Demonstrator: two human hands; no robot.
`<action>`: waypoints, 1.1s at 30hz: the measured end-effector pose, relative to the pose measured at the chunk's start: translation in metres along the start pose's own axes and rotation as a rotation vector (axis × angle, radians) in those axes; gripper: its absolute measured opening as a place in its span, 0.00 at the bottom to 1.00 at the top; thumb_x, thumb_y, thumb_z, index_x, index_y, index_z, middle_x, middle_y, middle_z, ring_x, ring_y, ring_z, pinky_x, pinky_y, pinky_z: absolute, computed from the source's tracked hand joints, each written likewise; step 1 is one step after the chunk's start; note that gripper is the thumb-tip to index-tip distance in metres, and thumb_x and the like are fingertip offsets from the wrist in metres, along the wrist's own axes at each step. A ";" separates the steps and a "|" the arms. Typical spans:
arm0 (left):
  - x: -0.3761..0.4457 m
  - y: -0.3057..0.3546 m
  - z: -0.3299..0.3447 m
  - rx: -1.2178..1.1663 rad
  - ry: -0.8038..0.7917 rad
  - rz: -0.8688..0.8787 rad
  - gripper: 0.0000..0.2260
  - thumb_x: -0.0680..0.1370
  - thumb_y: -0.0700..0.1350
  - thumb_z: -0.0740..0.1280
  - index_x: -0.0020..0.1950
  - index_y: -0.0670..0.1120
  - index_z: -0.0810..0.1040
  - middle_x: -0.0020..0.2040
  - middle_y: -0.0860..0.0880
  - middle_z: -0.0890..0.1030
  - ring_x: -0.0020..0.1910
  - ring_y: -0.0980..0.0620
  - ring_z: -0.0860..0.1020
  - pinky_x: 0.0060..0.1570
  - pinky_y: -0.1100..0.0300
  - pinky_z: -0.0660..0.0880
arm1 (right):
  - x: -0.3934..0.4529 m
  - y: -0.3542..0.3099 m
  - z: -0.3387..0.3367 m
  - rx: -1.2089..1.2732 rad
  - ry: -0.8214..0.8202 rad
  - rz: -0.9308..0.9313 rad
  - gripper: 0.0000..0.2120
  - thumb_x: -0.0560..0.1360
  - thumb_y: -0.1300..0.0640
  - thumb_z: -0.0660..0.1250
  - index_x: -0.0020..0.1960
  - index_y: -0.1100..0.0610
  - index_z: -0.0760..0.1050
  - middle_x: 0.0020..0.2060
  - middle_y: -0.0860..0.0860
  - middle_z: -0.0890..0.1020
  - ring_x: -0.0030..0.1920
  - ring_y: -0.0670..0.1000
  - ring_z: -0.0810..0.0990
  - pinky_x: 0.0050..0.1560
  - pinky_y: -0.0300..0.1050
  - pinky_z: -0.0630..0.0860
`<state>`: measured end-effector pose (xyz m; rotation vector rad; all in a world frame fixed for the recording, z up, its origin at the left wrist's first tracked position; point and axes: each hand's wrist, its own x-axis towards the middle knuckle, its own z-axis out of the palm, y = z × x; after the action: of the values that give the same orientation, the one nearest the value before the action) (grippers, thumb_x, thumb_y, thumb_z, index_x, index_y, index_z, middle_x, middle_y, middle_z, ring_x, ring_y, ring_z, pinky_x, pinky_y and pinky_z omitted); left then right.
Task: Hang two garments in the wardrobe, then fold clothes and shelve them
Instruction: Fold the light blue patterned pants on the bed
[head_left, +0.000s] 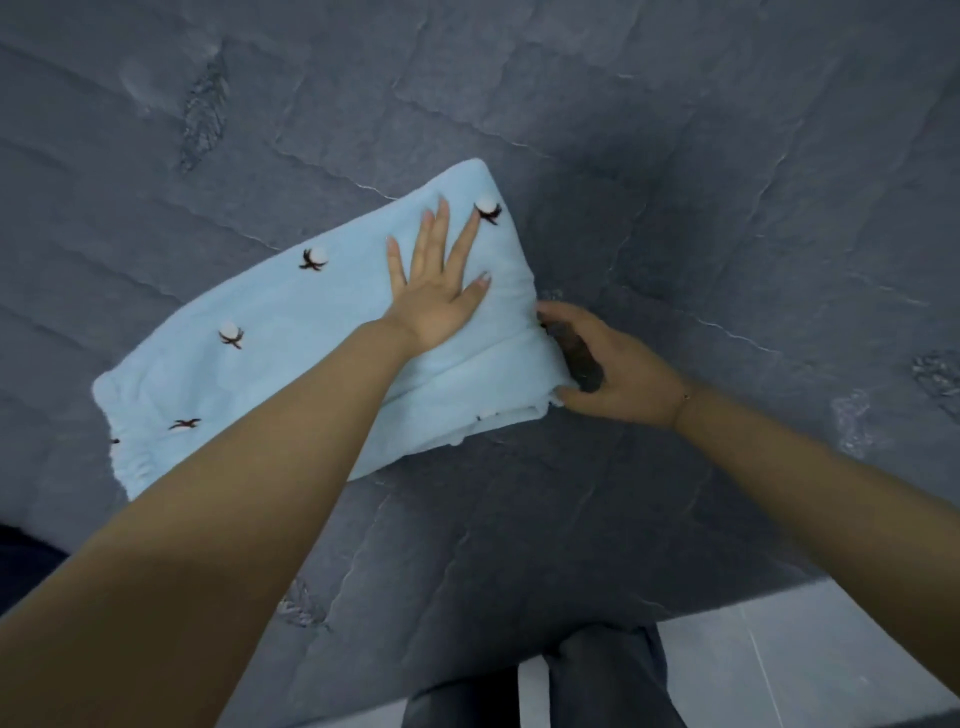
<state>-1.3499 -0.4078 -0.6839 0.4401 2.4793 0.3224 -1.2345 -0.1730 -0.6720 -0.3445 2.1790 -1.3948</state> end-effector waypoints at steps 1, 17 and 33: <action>0.001 0.001 0.002 0.025 -0.008 -0.012 0.29 0.82 0.62 0.47 0.77 0.60 0.34 0.77 0.53 0.30 0.76 0.54 0.31 0.68 0.44 0.26 | 0.002 0.002 -0.003 -0.049 -0.022 -0.021 0.38 0.74 0.52 0.72 0.77 0.51 0.55 0.71 0.45 0.65 0.68 0.44 0.68 0.69 0.44 0.68; 0.012 0.007 0.008 -0.021 0.018 -0.064 0.30 0.81 0.63 0.49 0.76 0.62 0.35 0.77 0.53 0.31 0.76 0.55 0.31 0.70 0.43 0.27 | -0.015 -0.003 0.068 -0.229 0.717 0.035 0.10 0.73 0.60 0.64 0.54 0.57 0.73 0.43 0.51 0.77 0.35 0.42 0.69 0.34 0.34 0.70; 0.049 0.017 -0.081 -0.771 -0.235 -0.330 0.20 0.71 0.52 0.76 0.60 0.52 0.75 0.52 0.54 0.83 0.51 0.51 0.83 0.45 0.60 0.80 | 0.014 -0.061 0.102 1.166 0.886 0.636 0.24 0.71 0.58 0.76 0.62 0.49 0.68 0.57 0.46 0.78 0.49 0.36 0.81 0.49 0.33 0.78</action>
<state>-1.4314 -0.3839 -0.6394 -0.2365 1.9548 0.9660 -1.1938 -0.2845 -0.6550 1.4475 1.2989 -2.2680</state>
